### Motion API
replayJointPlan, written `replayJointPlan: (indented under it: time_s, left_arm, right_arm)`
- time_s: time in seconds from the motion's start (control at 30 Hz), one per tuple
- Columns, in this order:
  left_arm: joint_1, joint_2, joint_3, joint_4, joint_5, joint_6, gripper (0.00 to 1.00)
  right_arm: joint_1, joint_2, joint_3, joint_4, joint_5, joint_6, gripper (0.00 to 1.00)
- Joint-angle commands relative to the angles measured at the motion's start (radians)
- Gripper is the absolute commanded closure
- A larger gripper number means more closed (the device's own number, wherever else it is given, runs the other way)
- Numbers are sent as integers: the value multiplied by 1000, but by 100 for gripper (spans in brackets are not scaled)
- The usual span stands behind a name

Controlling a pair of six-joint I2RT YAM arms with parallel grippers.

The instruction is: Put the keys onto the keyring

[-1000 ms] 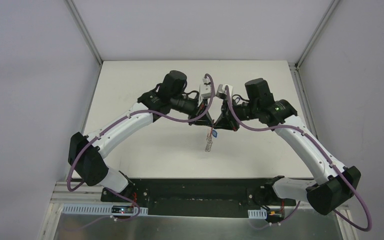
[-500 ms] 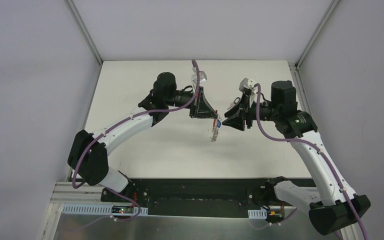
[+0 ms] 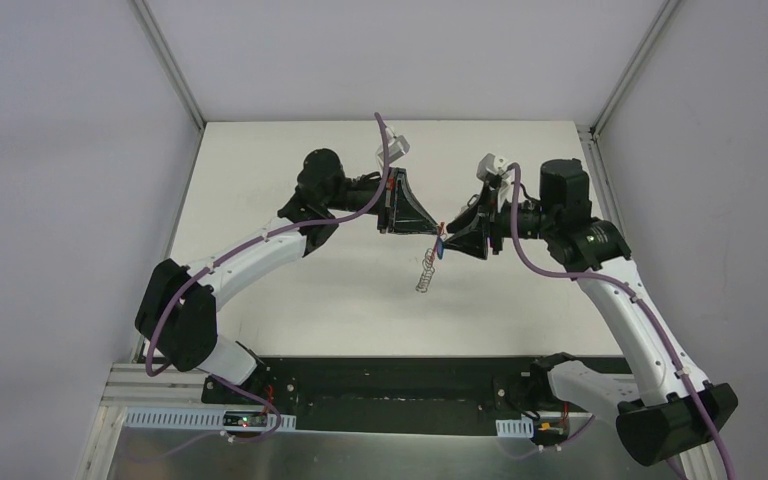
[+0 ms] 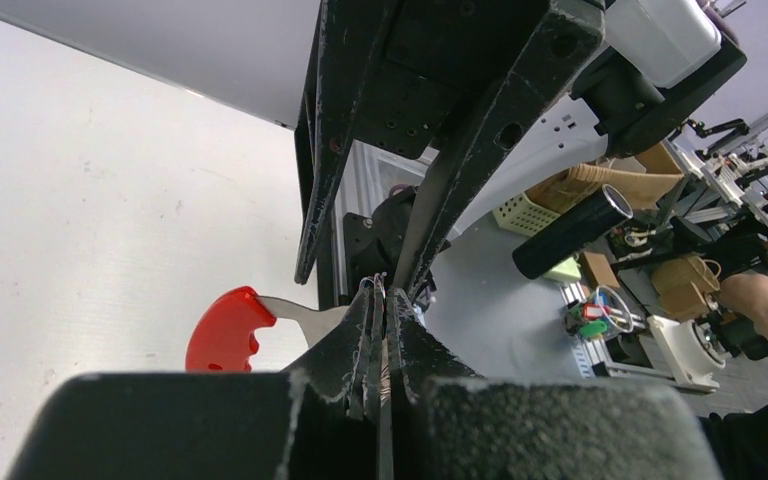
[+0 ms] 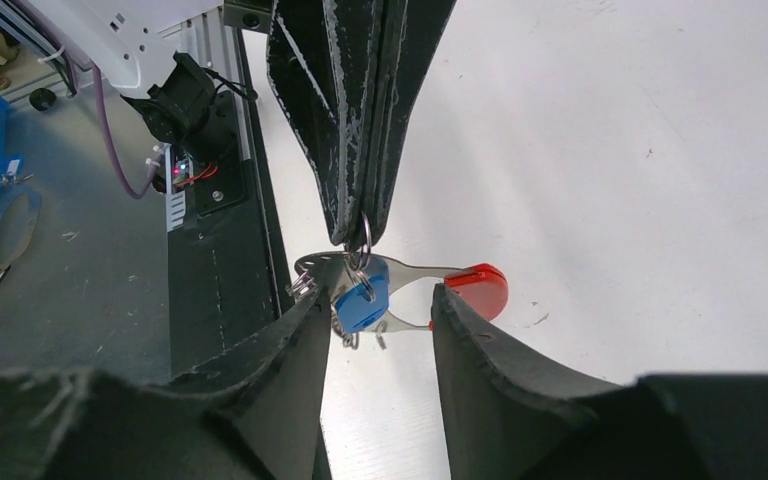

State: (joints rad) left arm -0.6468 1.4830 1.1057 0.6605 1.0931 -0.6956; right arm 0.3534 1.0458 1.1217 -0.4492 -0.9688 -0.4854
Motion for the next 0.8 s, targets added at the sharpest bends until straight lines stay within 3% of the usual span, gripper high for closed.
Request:
replayJointPlan:
  time_s: [0.0,0.53,0.7,0.77]
  left_arm:
    - [1,-9,-2,87,29,-28,100]
    - [0,-1,-5,32,25,24,100]
    - [-1,0,-4,25,24,30,100]
    - [-1,2,-5,22,24,34,100]
  right_arm:
    - [-5,14,34,44,-79,22,57]
    - [-6,57,38,98,-153,95,72]
    - [-4,64,35,111,-162,108,78]
    - [-4,68,35,115,-167,114,86]
